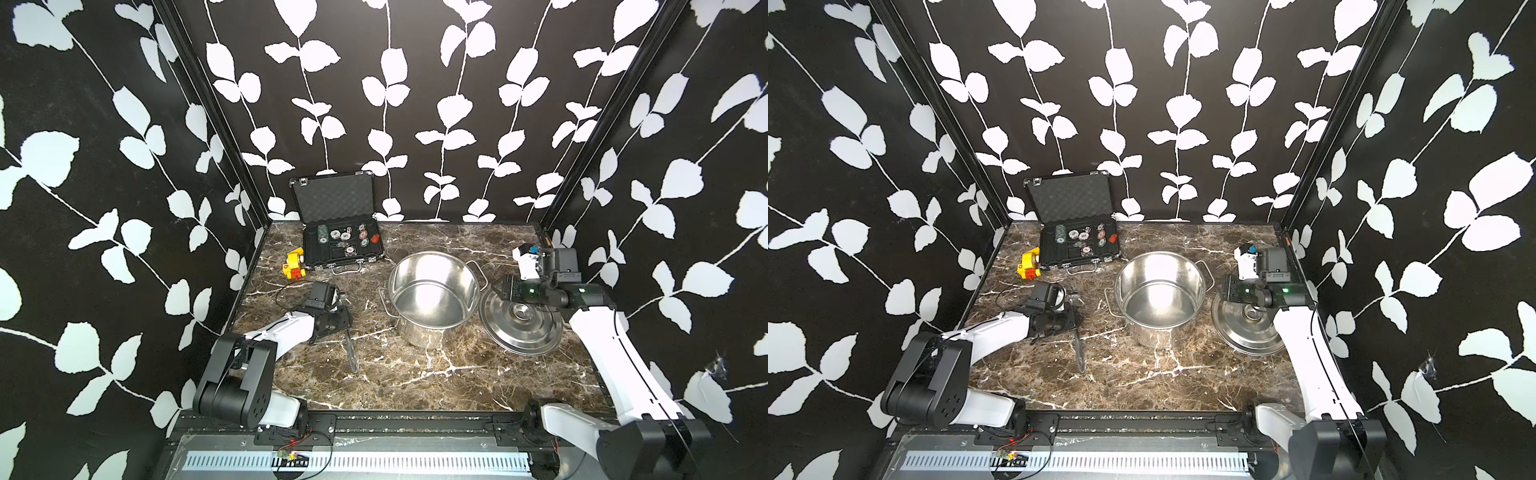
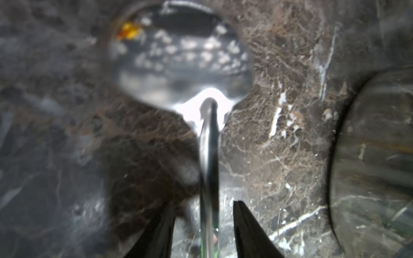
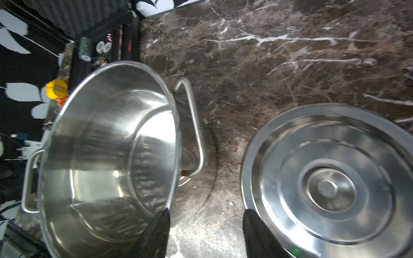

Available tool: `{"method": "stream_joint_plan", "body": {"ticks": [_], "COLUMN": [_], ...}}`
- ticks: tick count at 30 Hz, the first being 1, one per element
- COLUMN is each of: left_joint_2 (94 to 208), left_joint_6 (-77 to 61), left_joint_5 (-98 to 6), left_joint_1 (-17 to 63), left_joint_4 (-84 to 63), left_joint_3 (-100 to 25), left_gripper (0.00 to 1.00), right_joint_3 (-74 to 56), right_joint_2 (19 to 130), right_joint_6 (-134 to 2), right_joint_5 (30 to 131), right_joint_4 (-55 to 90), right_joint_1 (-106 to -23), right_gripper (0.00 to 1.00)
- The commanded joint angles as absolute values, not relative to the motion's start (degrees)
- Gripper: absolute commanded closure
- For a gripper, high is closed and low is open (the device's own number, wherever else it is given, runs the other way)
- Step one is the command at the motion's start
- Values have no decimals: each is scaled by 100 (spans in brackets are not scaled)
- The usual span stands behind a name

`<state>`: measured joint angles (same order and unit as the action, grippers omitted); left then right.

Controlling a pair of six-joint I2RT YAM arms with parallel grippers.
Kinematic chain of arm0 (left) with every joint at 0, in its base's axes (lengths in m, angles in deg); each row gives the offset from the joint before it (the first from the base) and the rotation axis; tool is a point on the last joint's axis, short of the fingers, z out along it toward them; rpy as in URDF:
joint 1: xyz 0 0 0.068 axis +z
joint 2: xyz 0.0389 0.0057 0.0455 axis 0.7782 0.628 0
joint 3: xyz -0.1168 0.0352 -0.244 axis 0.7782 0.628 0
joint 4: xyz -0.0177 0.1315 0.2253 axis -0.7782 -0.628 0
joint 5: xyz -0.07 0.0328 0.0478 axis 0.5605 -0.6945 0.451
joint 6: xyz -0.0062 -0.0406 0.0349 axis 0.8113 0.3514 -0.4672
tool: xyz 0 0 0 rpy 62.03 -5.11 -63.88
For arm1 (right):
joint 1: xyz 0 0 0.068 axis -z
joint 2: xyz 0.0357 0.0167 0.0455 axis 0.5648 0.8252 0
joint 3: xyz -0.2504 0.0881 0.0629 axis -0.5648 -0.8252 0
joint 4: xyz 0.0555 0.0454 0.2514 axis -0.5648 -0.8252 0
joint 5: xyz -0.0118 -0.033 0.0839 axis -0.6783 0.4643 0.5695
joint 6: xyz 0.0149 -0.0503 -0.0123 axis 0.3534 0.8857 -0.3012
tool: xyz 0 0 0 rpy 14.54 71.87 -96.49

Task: Stir the soup with a spoon
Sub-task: Pick up the spoon from the center of the board.

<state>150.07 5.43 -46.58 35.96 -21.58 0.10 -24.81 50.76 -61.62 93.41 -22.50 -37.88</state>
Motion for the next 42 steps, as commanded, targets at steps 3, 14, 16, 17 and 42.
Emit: {"method": "stream_joint_plan", "body": {"ticks": [3,14,16,17,42], "left_joint_2": [15127,14460,14196,14034,12084], "left_joint_6": [859,867,787,741,3553], "left_joint_5": [-4544,-4590,-4619,-4636,-1504], "left_joint_1": [3563,3563,3563,3563,3571], "left_joint_4": [-1727,-2233,-2650,-2883,-3707], "left_joint_3": [448,421,290,204,-2694], "left_gripper": [66,100,100,100,100], "right_joint_3": [-2607,-2922,-3024,-3058,-3968], "right_joint_2": [4825,4192,4091,4054,6059], "right_joint_6": [-6485,-6010,-5625,-5345,884], "right_joint_5": [10216,10592,10417,10286,8672], "right_joint_4": [-1194,300,525,608,5887], "right_joint_1": [-4087,-5374,-5840,-6098,-9556], "right_gripper": [51,53,53,53,36]}}
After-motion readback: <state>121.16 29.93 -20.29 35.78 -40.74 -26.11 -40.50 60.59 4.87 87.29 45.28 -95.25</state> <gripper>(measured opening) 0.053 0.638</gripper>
